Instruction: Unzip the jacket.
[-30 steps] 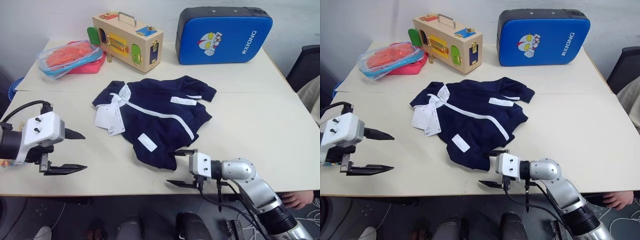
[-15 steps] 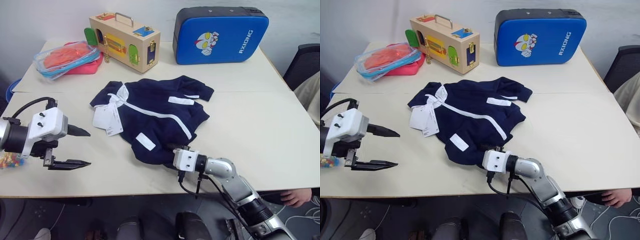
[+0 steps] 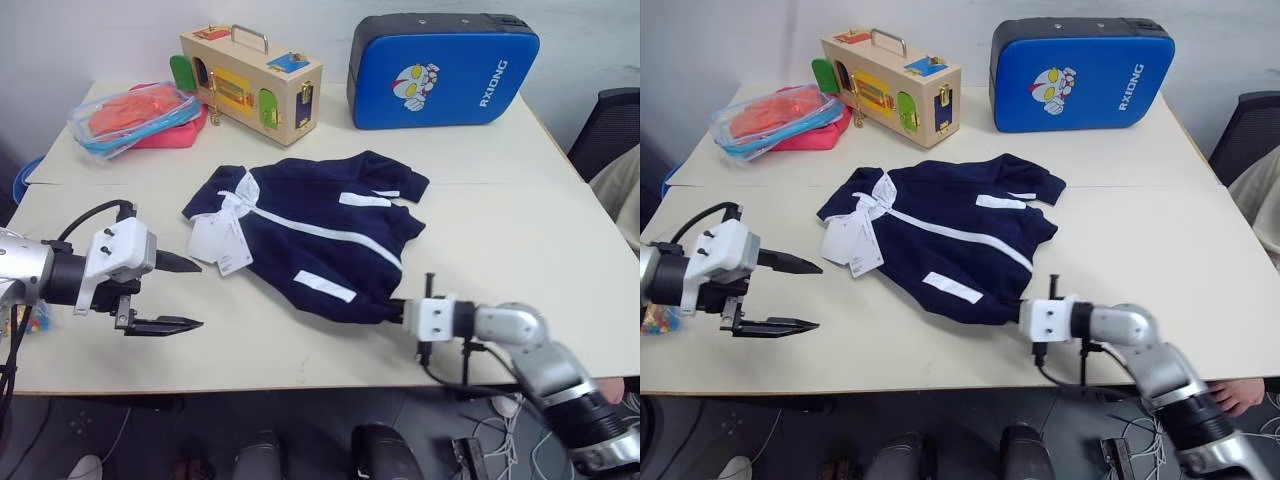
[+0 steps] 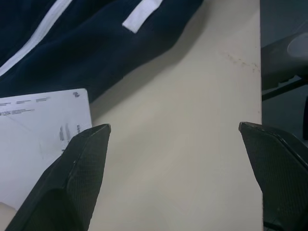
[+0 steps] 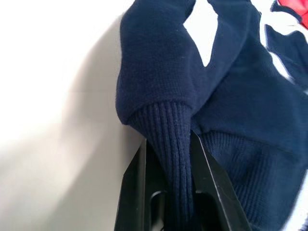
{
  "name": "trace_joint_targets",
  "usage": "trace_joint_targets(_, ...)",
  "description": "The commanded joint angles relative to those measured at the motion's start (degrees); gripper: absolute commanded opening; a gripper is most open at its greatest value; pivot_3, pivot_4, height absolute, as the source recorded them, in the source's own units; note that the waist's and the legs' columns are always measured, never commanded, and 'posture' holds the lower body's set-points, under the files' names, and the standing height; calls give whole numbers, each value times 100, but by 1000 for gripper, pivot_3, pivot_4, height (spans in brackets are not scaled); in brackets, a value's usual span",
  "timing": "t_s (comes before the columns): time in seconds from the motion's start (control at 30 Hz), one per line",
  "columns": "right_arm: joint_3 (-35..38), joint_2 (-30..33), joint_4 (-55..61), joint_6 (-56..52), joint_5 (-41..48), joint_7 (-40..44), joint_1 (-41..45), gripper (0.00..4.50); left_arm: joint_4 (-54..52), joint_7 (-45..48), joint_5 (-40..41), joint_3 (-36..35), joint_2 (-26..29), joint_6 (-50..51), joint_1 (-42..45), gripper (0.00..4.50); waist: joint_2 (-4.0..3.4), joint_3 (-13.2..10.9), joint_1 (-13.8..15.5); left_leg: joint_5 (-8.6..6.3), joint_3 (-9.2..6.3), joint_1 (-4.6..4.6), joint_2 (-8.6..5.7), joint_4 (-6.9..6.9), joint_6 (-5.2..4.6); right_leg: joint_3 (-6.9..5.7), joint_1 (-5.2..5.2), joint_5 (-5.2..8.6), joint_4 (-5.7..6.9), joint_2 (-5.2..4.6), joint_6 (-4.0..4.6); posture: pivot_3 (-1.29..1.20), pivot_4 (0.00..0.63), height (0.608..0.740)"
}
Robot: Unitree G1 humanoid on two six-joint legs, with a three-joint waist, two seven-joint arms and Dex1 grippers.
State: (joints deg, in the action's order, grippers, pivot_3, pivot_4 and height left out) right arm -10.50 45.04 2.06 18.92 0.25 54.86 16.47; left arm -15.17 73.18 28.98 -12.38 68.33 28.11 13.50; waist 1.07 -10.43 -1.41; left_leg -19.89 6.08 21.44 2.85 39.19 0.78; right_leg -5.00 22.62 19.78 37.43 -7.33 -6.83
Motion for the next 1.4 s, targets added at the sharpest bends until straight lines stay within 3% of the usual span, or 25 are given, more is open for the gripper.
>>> trace_joint_targets(0.03,485,546,-514,709,115,267,72,43,6,26,-53,113,-89,-145,140,4500,0,0,0,0,0,0,0,0,0,-1,-1,0,0,0,0,0,150,740)
trace_joint_targets(0.37,707,1314,-2836,2574,-299,214,512,43,771,153,-608,848,-391,-723,906,4500,-1,-1,-10,2,9,-4,-1,2,-3,-3,-3,0,2,-3,0,0,150,740)
trace_joint_targets(0.57,651,1050,-2616,2412,-188,107,514,43,3035,-271,-2301,1856,-1204,-3046,2217,4500,-2,-1,0,2,13,-9,-1,6,-3,-5,-7,-1,5,-1,-2,0,150,740)
trace_joint_targets(0.73,650,940,-2529,2282,-264,-7,448,43,4558,-415,-3053,2348,-1821,-4635,2981,4500,-2,-1,-1,2,13,-4,-2,14,-4,-13,-7,-3,6,-4,-5,0,150,740)
trace_joint_targets(1.03,679,865,-2332,1935,-230,-86,462,43,6529,-1425,-4401,3073,-2559,-6303,3881,4500,-13,5,30,5,11,-19,-4,23,-9,-22,-24,-3,16,-12,-7,0,150,740)
trace_joint_targets(1.17,695,872,-2197,1853,-188,-86,387,0,6980,-1650,-4630,3180,-2698,-6645,4065,3627,-18,9,134,8,10,-20,-5,51,-14,-19,-29,-5,29,-16,-10,0,150,740)
trace_joint_targets(1.4,702,905,-2125,1780,-78,34,413,0,6857,-1191,-4407,3154,-2462,-6807,3846,1434,-20,10,125,7,9,-20,-5,56,-14,-19,-29,-6,37,-15,-10,0,150,740)
